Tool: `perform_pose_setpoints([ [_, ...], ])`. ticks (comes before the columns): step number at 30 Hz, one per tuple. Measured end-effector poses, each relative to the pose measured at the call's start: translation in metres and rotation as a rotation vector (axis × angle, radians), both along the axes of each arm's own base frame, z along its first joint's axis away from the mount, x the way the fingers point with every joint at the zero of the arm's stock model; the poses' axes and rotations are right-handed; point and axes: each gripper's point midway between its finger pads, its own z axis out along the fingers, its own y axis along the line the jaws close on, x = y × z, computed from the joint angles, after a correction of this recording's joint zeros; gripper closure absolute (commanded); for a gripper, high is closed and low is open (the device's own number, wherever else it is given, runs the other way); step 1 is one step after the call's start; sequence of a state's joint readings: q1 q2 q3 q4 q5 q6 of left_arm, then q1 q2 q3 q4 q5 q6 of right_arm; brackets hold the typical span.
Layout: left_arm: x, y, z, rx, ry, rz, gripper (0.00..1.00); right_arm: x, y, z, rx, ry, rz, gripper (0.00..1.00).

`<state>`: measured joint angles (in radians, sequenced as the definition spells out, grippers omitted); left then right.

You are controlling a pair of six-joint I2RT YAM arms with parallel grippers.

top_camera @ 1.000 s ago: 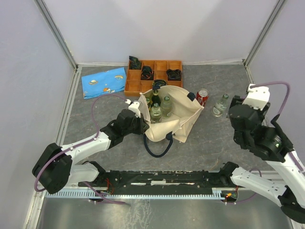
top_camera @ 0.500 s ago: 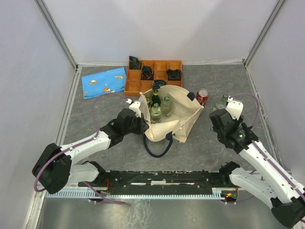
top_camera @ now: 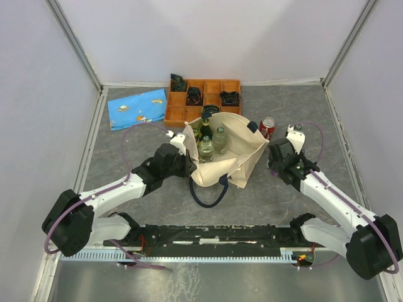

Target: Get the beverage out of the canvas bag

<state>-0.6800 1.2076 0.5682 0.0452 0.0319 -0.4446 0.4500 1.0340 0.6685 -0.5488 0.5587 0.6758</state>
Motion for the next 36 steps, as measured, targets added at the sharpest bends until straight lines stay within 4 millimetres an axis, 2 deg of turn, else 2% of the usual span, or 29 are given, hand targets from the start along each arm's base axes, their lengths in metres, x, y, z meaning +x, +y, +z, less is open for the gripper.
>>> perform_pose_setpoints([
  [2, 0.0, 0.0, 0.0, -0.001, -0.001, 0.0, 0.8, 0.003, 0.0, -0.004, 0.0, -0.005, -0.002, 0.95],
  [4, 0.0, 0.0, 0.0, -0.002, -0.002, 0.0, 0.8, 0.004, -0.001, -0.011, -0.004, 0.0, -0.006, 0.81],
  [6, 0.0, 0.0, 0.0, -0.002, -0.003, 0.0, 0.8, 0.007, -0.002, -0.012, -0.009, -0.011, -0.018, 0.6],
  [9, 0.0, 0.0, 0.0, -0.002, -0.002, 0.0, 0.8, 0.01, -0.004, -0.013, -0.01, -0.019, -0.04, 0.08],
  [11, 0.0, 0.0, 0.0, -0.002, -0.002, 0.0, 0.8, 0.011, -0.005, -0.014, 0.0, -0.023, -0.057, 0.01],
  [17, 0.0, 0.0, 0.0, -0.001, -0.002, 0.0, 0.8, 0.002, -0.008, -0.015, -0.004, 0.007, -0.059, 0.01],
  [20, 0.0, 0.0, 0.0, -0.002, -0.002, 0.0, 0.8, -0.003, -0.009, 0.0, -0.001, 0.001, -0.044, 0.02],
  [23, 0.0, 0.0, 0.0, -0.002, -0.003, 0.0, 0.8, 0.0, -0.004, 0.046, 0.035, -0.091, -0.007, 0.1],
  [24, 0.001, 0.0, 0.0, -0.002, -0.004, 0.0, 0.8, 0.001, -0.003, 0.066, 0.05, -0.134, 0.008, 0.14],
  [25, 0.001, 0.0, 0.0, -0.003, -0.004, 0.0, 0.8, 0.001, -0.001, 0.103, 0.083, -0.22, 0.029, 0.19],
  [26, 0.001, 0.0, 0.0, -0.003, -0.004, 0.001, 0.8, 0.002, 0.0, 0.113, 0.091, -0.245, 0.033, 0.24],
  [29, 0.001, 0.0, 0.0, -0.004, -0.005, 0.001, 0.8, -0.002, 0.003, 0.173, 0.138, -0.359, 0.078, 0.39],
  [31, 0.001, -0.001, 0.0, -0.004, -0.005, 0.001, 0.8, -0.002, 0.01, 0.212, 0.179, -0.431, 0.12, 0.45],
  [33, 0.001, -0.001, 0.0, -0.005, -0.006, 0.001, 0.8, -0.002, 0.018, 0.24, 0.212, -0.477, 0.166, 0.51],
  [36, 0.002, -0.001, 0.0, -0.006, -0.007, 0.002, 0.8, 0.002, 0.04, 0.261, 0.247, -0.488, 0.263, 0.52],
])
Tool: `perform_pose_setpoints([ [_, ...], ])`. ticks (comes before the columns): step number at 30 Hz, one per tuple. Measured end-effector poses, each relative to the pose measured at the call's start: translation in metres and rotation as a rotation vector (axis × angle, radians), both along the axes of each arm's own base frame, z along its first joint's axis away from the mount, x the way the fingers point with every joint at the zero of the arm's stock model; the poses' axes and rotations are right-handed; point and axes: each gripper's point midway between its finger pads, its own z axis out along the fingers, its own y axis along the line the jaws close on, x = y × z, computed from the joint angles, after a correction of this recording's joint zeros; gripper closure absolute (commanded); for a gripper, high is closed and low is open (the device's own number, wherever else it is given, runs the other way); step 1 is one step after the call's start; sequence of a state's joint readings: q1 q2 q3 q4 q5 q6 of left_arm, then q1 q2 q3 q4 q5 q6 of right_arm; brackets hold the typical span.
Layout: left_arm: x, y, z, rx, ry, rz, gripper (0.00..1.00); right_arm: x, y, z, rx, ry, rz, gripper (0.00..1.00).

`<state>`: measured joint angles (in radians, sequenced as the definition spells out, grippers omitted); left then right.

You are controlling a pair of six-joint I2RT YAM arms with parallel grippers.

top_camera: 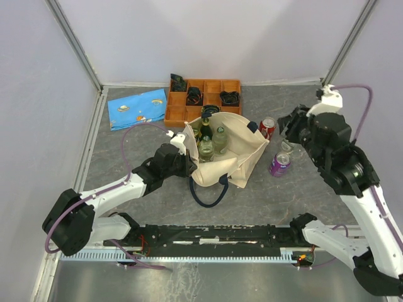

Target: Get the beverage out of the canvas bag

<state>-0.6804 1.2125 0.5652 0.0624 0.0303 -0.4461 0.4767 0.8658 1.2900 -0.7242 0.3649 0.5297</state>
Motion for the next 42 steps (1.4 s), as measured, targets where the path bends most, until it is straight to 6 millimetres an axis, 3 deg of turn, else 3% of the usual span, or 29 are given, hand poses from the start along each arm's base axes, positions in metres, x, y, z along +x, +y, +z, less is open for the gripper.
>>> perform_pose_setpoints([
  [3, 0.001, 0.0, 0.0, -0.001, -0.001, 0.004, 0.8, 0.01, 0.029, 0.003, -0.02, 0.022, 0.109, 0.52],
  [6, 0.001, -0.001, 0.001, -0.022, 0.007, 0.019, 0.8, 0.021, 0.067, -0.009, -0.067, 0.073, 0.223, 0.51],
  [10, 0.002, -0.001, 0.001, -0.037, 0.012, 0.041, 0.8, 0.035, 0.113, -0.051, -0.143, 0.183, 0.339, 0.42],
  [12, 0.003, 0.0, 0.002, -0.045, 0.013, 0.055, 0.8, 0.039, 0.126, -0.073, -0.173, 0.232, 0.374, 0.37],
  [15, 0.004, 0.001, 0.005, -0.058, 0.013, 0.074, 0.8, 0.046, 0.134, -0.094, -0.195, 0.274, 0.386, 0.33],
  [23, 0.006, 0.003, 0.008, -0.061, 0.001, 0.095, 0.8, 0.069, 0.15, -0.12, -0.221, 0.289, 0.387, 0.33],
  [32, 0.007, 0.004, 0.01, -0.071, 0.007, 0.117, 0.8, 0.092, 0.163, -0.181, -0.294, 0.395, 0.368, 0.34],
  [42, 0.009, 0.004, 0.012, -0.075, 0.006, 0.133, 0.8, 0.102, 0.169, -0.187, -0.313, 0.377, 0.372, 0.34],
])
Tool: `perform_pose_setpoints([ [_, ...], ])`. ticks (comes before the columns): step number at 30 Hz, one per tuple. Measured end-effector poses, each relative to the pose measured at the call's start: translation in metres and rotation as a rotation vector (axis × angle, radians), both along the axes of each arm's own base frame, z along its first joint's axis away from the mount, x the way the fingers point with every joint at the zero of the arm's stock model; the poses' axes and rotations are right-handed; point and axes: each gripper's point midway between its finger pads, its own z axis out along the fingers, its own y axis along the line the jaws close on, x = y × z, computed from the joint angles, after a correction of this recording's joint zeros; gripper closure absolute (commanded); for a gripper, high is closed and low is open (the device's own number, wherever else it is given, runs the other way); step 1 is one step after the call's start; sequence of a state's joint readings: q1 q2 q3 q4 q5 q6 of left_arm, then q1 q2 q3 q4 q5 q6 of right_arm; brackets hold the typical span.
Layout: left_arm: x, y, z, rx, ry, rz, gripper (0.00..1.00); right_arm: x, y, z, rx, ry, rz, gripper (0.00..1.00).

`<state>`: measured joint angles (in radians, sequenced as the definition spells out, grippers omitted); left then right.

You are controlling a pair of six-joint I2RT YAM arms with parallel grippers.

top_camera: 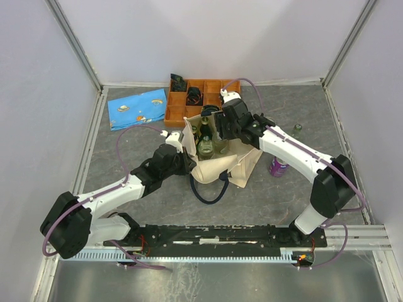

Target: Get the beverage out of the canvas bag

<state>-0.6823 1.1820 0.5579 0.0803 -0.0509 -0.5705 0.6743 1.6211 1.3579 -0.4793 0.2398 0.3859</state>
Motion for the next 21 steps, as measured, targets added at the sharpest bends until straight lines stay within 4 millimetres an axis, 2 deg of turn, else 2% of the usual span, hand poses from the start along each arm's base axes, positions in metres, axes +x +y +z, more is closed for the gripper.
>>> perform_pose_setpoints([
  [8, 0.0, 0.0, 0.0, -0.006, 0.004, 0.005, 0.8, 0.01, 0.009, -0.012, -0.021, -0.004, 0.013, 0.41],
  [12, 0.0, 0.0, 0.0, -0.006, 0.004, 0.006, 0.8, 0.015, 0.015, -0.023, -0.031, 0.005, 0.02, 0.5],
  [16, 0.0, 0.0, 0.0, -0.006, 0.005, 0.006, 0.8, 0.019, 0.019, -0.021, -0.036, -0.013, 0.025, 0.71],
  [19, 0.0, 0.0, -0.001, -0.005, 0.007, 0.006, 0.8, 0.023, 0.018, -0.019, -0.045, -0.028, 0.021, 0.98],
  [21, 0.0, 0.0, -0.001, -0.005, 0.007, 0.007, 0.8, 0.023, 0.017, -0.018, -0.049, -0.031, 0.022, 1.0],
])
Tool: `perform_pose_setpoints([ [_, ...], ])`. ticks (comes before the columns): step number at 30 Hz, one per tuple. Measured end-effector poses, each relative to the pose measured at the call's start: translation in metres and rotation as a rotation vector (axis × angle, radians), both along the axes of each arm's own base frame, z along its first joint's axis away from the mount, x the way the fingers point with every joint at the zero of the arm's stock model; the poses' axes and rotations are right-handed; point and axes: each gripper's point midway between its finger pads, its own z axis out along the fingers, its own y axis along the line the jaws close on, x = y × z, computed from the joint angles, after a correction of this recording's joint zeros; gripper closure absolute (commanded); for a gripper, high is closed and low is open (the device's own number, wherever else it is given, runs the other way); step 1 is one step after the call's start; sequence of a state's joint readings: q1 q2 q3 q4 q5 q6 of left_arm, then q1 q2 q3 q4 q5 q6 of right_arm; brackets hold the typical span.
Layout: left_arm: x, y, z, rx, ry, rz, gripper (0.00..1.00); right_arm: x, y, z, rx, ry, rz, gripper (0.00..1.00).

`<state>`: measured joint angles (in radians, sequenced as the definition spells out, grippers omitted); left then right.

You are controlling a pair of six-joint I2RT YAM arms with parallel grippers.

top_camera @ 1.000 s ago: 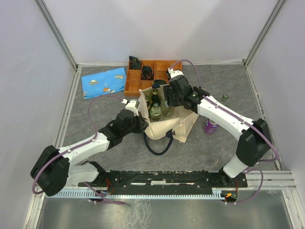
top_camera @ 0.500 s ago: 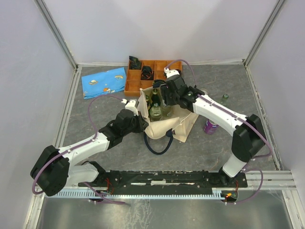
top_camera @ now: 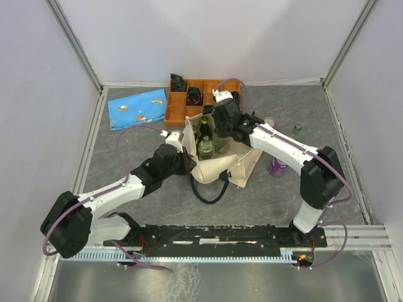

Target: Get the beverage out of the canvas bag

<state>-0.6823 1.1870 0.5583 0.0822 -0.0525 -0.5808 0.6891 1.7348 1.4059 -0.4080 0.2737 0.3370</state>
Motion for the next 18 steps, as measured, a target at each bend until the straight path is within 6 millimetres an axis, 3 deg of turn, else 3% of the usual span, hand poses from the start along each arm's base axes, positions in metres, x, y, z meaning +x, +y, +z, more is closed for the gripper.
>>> perform_pose_setpoints([
  [13, 0.001, -0.001, -0.002, -0.004, 0.005, 0.003, 0.8, -0.013, 0.005, 0.006, -0.097, -0.025, 0.094, 1.0],
  [16, 0.001, -0.001, -0.002, -0.004, 0.005, 0.004, 0.8, -0.023, 0.002, 0.021, -0.137, -0.033, 0.124, 1.0],
  [18, 0.001, -0.001, -0.002, -0.004, 0.005, 0.004, 0.8, -0.028, 0.003, 0.041, -0.148, -0.064, 0.141, 1.0],
])
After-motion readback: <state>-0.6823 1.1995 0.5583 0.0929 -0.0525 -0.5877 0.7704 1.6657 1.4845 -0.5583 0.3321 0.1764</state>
